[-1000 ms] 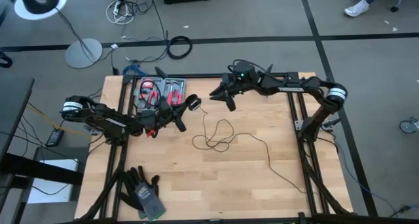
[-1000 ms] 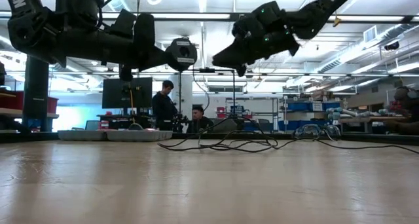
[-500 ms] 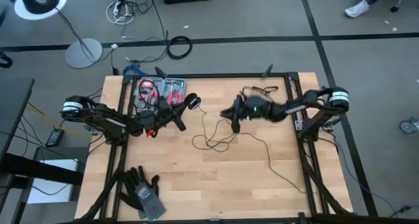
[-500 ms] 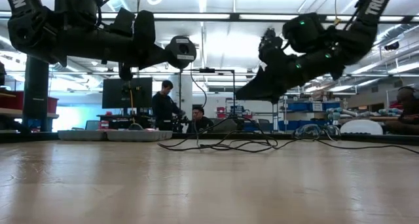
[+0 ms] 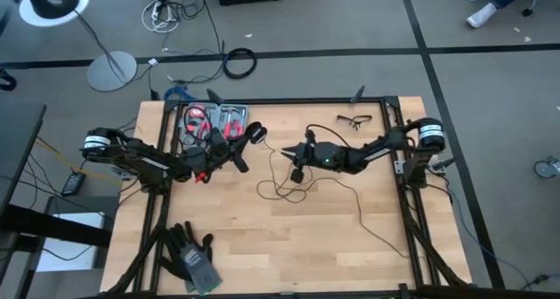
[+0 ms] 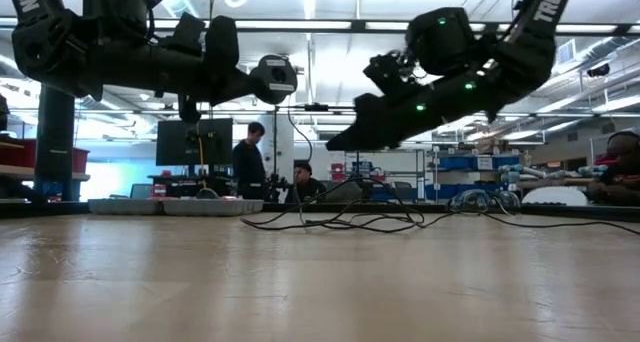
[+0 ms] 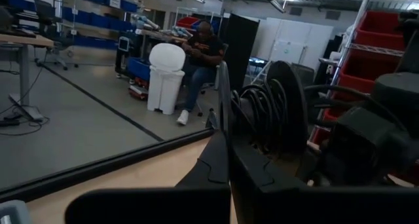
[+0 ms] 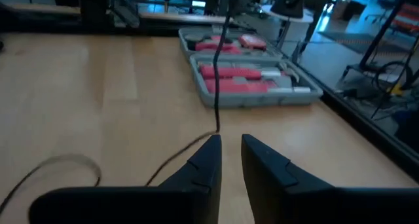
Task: Coil cords
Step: Coil the black wire on the black spool
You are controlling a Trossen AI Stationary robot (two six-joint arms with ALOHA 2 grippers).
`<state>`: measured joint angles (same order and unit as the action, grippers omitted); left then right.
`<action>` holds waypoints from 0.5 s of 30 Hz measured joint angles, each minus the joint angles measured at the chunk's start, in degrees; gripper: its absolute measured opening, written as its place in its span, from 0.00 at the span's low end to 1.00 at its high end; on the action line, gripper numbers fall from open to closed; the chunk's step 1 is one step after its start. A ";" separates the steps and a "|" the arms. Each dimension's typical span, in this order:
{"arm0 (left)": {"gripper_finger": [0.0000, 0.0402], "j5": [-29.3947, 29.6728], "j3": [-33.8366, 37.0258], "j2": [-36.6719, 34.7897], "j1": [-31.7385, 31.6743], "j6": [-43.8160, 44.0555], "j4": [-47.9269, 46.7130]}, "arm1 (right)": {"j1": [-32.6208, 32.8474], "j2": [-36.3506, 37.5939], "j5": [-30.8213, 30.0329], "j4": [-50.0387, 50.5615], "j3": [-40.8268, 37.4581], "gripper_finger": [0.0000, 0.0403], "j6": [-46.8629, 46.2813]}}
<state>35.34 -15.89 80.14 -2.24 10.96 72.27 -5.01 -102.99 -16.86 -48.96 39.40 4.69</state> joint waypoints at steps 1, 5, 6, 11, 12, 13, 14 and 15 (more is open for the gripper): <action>0.00 0.01 -0.02 0.00 0.00 -0.03 0.15 | 0.00 -0.76 0.02 -0.03 1.01 0.16 0.14; 0.00 0.17 -0.02 0.00 0.00 -0.42 0.05 | -0.02 -3.67 -0.02 0.17 4.51 0.20 2.70; 0.00 0.15 -0.02 0.00 0.00 -0.44 0.07 | 0.03 -4.27 -0.01 0.14 5.31 0.20 2.92; 0.00 0.23 -0.02 0.00 0.00 -0.46 0.20 | 0.09 -5.45 -0.02 0.76 6.89 0.20 3.37; 0.00 0.23 -0.02 0.00 0.00 -0.48 0.17 | 0.09 -5.45 -0.02 1.39 7.14 0.18 3.54; 0.00 0.24 -0.02 0.00 0.00 -0.49 0.06 | 0.09 -5.45 -0.02 2.11 7.48 0.14 3.73; 0.00 0.25 -0.02 0.00 -0.01 -0.49 0.03 | 0.09 -5.41 0.00 2.82 7.81 0.08 4.02; 0.00 0.23 -0.02 0.00 -0.02 -0.47 0.00 | 0.09 -5.33 0.16 4.06 8.23 0.04 4.32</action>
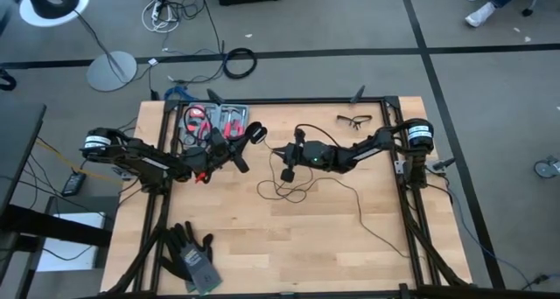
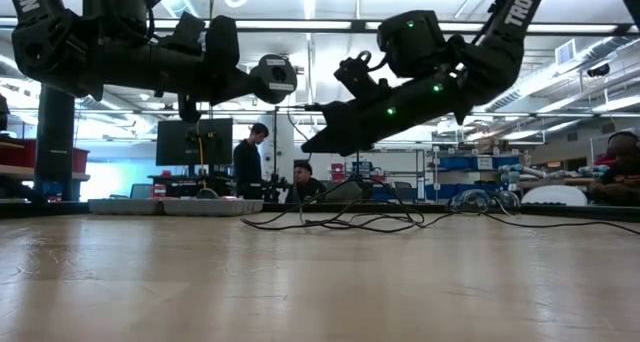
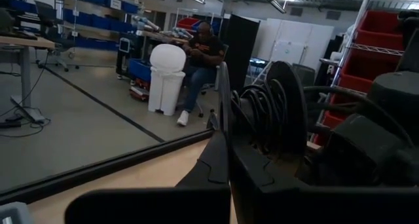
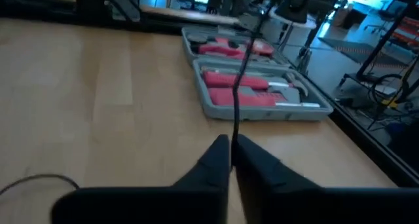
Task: Coil cords
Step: Coil the black wire on the black spool
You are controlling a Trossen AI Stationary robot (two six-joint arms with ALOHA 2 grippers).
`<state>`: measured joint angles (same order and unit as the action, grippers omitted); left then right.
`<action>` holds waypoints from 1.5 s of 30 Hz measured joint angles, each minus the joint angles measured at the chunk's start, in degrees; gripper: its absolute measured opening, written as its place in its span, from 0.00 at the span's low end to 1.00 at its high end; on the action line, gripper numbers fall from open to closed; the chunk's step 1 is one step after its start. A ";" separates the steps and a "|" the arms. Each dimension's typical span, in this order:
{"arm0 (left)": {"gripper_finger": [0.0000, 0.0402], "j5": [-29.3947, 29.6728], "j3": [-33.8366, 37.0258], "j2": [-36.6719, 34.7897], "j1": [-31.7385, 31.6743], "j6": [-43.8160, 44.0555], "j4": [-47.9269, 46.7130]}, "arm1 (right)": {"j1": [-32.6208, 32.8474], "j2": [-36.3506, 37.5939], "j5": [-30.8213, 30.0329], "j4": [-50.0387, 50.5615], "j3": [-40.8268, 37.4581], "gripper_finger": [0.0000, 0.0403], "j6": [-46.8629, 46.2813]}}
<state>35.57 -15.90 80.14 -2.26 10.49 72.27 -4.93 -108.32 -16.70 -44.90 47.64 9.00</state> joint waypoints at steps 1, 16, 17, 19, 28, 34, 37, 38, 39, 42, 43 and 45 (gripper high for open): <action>0.00 0.00 0.00 0.00 0.00 0.01 -0.06 | -0.03 0.01 0.79 1.02 0.65 0.03 0.29; 0.00 1.57 -2.91 -0.01 0.00 0.69 -9.65 | 0.92 -4.25 7.53 20.27 19.76 0.00 8.52; 0.00 1.93 -3.38 -0.02 0.00 0.69 -11.76 | 0.98 -4.28 7.51 21.27 20.82 0.00 9.09; 0.00 2.05 -4.46 -0.02 0.00 0.69 -15.61 | 0.99 -3.93 7.43 22.86 22.42 0.00 9.11; 0.00 4.84 -4.85 -0.04 0.00 0.36 -23.57 | 1.11 1.78 0.71 32.94 23.02 0.00 8.60; 0.00 1.27 -4.85 -0.03 0.00 2.21 -26.04 | -0.19 4.46 -2.56 36.99 23.02 0.00 7.34; 0.00 0.24 -4.82 0.00 -0.08 4.28 -26.15 | -1.51 4.57 -5.15 39.82 23.02 0.00 5.01; 0.00 0.14 -4.81 0.00 -0.04 4.93 -26.18 | -1.95 4.57 -5.55 41.10 23.02 0.00 4.13; 0.00 0.15 -4.81 0.00 -0.04 5.17 -26.16 | -2.33 4.57 -5.66 42.48 23.02 0.00 3.43; 0.00 0.02 -4.81 0.00 0.00 5.19 -25.79 | -2.73 4.57 -6.03 43.98 22.01 0.00 1.63; 0.00 -0.55 -4.81 0.00 0.02 5.18 -25.30 | -2.75 4.57 -6.09 43.89 21.23 0.00 1.39; 0.00 -0.74 -4.85 0.00 0.13 5.19 -24.70 | -2.75 4.51 -6.02 43.65 19.79 0.00 1.06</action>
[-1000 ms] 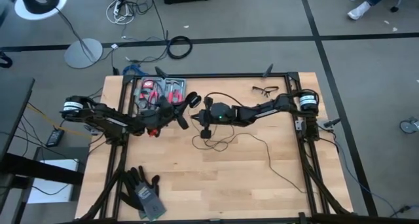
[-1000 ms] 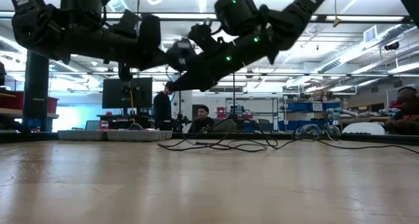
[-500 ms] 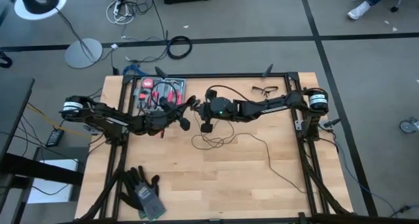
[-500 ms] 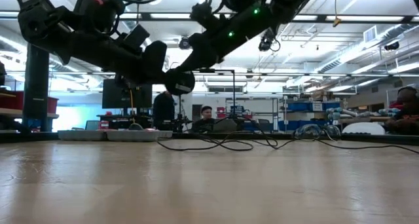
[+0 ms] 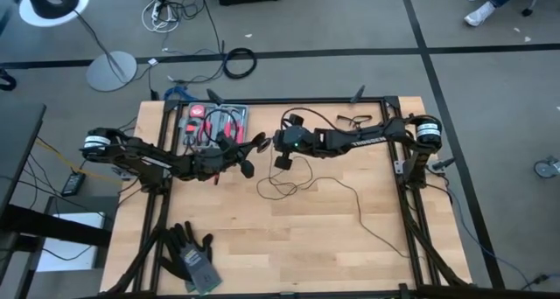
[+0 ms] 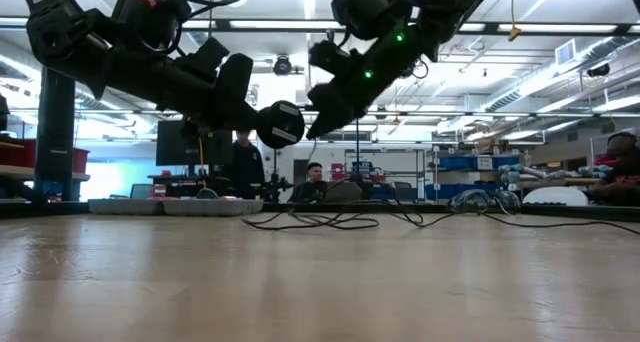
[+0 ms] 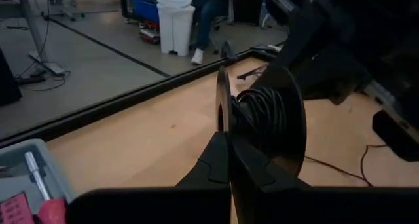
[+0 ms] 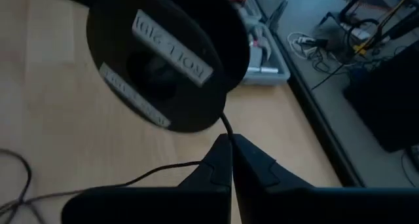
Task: Coil cords
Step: Coil the black wire on the black spool
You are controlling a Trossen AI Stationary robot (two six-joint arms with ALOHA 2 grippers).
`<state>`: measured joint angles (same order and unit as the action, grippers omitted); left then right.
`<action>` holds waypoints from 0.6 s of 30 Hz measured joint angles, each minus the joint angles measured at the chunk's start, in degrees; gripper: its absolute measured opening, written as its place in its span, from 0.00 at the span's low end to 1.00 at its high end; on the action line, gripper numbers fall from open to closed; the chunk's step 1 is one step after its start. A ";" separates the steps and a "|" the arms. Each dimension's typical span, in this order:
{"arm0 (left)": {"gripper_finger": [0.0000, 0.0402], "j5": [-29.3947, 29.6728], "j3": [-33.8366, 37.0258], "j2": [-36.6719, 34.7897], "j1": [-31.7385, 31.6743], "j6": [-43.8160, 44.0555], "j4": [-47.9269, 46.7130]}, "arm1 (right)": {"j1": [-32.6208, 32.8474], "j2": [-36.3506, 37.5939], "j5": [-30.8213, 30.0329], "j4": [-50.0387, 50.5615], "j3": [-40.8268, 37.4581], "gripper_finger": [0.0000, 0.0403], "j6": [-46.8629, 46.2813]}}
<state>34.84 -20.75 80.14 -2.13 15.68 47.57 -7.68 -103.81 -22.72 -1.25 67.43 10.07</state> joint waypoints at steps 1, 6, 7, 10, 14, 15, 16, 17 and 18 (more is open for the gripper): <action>0.00 -0.02 0.02 0.02 -0.02 0.00 0.00 | 0.02 0.00 0.00 -0.42 -0.50 0.00 -0.31; 0.00 -2.01 0.02 0.04 -0.07 0.68 1.59 | 0.03 0.02 0.54 -1.61 -3.10 0.02 -1.82; 0.00 -2.06 0.03 0.04 -0.07 0.99 2.19 | 0.05 0.02 1.34 -2.36 -3.61 0.03 -2.56; 0.00 -1.50 0.02 0.02 -0.07 1.16 4.64 | 0.07 0.02 6.87 -4.51 -5.56 0.06 -4.65; 0.00 0.41 0.02 -0.04 -0.07 1.14 6.11 | 0.28 0.04 9.14 -9.19 -9.32 0.09 -6.03; 0.00 0.90 0.02 -0.04 -0.07 1.14 6.37 | 0.35 0.25 10.04 -9.96 -10.50 0.09 -6.14; 0.00 1.51 0.02 -0.04 -0.07 1.13 6.50 | 0.43 0.35 10.78 -11.07 -11.77 0.10 -6.57; 0.00 1.82 0.02 -0.04 -0.07 1.11 6.62 | 0.51 0.38 11.47 -12.82 -12.98 0.10 -7.28; 0.00 2.03 0.05 -0.04 -0.02 1.11 6.92 | 0.55 0.78 12.01 -14.25 -14.36 0.11 -8.07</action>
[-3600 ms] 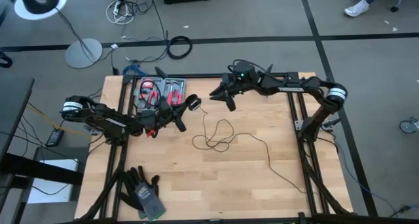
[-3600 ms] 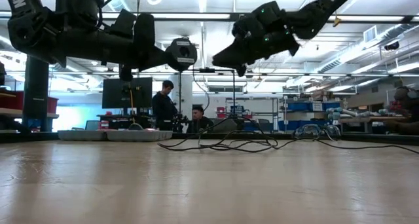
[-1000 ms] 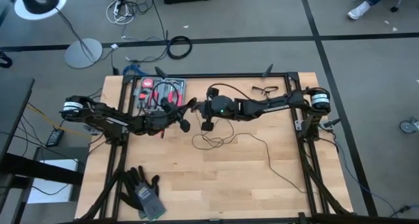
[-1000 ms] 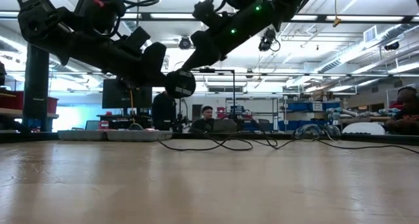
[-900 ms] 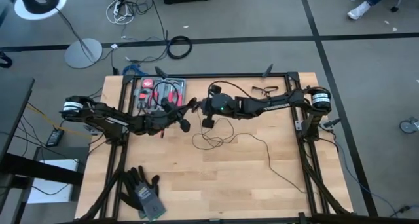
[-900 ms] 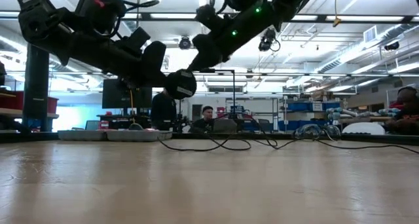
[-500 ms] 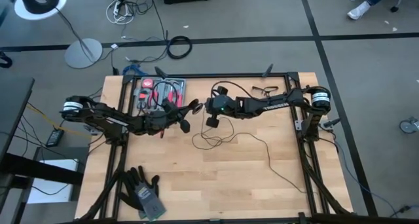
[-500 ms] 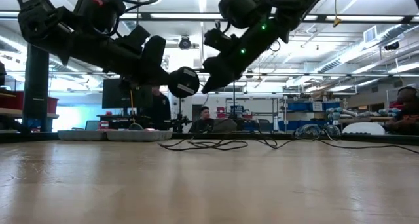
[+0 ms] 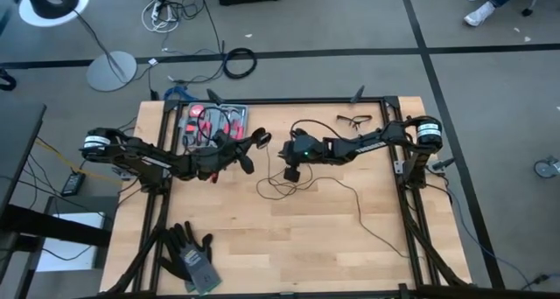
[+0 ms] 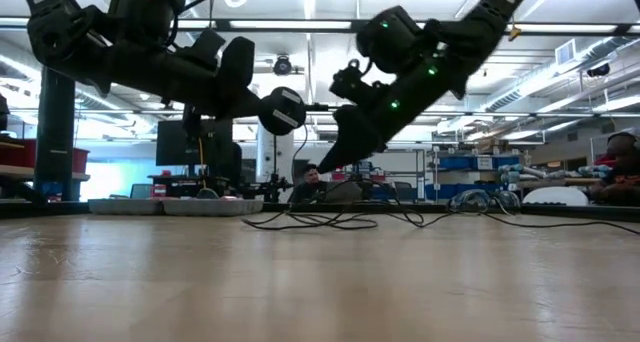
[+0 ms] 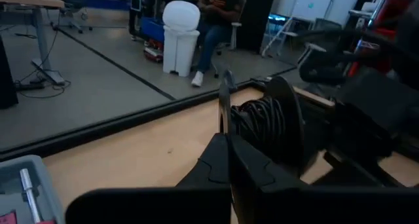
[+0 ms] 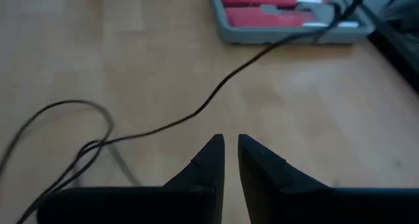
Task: Coil cords
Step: Coil the black wire on the black spool
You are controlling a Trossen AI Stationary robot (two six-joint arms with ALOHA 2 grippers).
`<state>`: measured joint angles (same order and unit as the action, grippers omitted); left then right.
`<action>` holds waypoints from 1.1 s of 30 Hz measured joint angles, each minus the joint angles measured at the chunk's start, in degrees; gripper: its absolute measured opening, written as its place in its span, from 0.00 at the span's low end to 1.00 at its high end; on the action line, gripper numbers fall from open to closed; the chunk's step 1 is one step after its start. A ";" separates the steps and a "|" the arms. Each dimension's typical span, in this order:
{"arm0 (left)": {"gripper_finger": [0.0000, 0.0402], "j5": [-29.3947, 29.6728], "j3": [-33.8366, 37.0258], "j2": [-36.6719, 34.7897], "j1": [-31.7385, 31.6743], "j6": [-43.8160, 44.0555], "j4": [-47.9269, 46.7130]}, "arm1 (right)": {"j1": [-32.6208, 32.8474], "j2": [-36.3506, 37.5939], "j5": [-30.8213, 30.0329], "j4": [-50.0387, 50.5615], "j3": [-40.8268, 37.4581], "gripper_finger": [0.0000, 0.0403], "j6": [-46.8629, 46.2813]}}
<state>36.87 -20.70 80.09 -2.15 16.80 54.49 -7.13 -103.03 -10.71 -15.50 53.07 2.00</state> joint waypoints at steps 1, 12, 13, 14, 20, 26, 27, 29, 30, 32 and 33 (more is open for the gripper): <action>0.00 0.32 0.21 0.00 0.02 0.00 0.67 | 0.09 0.52 0.05 -1.46 -1.51 0.11 -0.80; 0.00 5.33 3.17 0.01 1.57 -5.92 12.15 | 0.55 -1.03 0.18 -48.42 -22.83 0.12 -10.33; 0.00 5.34 3.19 0.02 1.57 -5.92 12.12 | 0.77 -2.94 0.11 -52.41 -22.87 0.12 -10.98; 0.00 5.24 3.16 0.02 1.59 -5.93 12.07 | 0.95 -4.63 0.11 -55.32 -22.54 0.12 -11.24; 0.00 5.04 3.14 0.02 1.61 -6.08 12.64 | 1.42 -13.27 0.07 -58.89 -15.66 0.15 -11.69; 0.00 4.79 3.15 0.02 1.64 -6.22 13.06 | 1.41 -15.57 0.17 -58.13 -11.36 0.24 -10.83; 0.00 4.56 3.15 0.02 1.64 -6.25 13.34 | 1.41 -15.58 0.19 -57.70 -10.94 0.25 -10.75; 0.00 4.14 3.12 0.02 1.64 -6.27 13.52 | 1.41 -15.64 0.24 -56.62 -9.83 0.28 -10.49; 0.00 3.90 3.14 0.02 1.64 -6.27 13.50 | 1.40 -15.63 0.23 -55.70 -9.46 0.29 -10.33; 0.00 3.63 3.14 0.02 1.64 -6.27 13.51 | 1.27 -15.68 0.08 -52.17 -8.50 0.31 -9.39; 0.00 3.59 3.14 0.02 1.64 -6.27 13.56 | 1.20 -15.70 0.01 -50.79 -8.08 0.32 -9.23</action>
<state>40.46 -17.56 80.12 -0.51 10.52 68.05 -5.93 -118.74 -10.70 -66.30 44.99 -7.24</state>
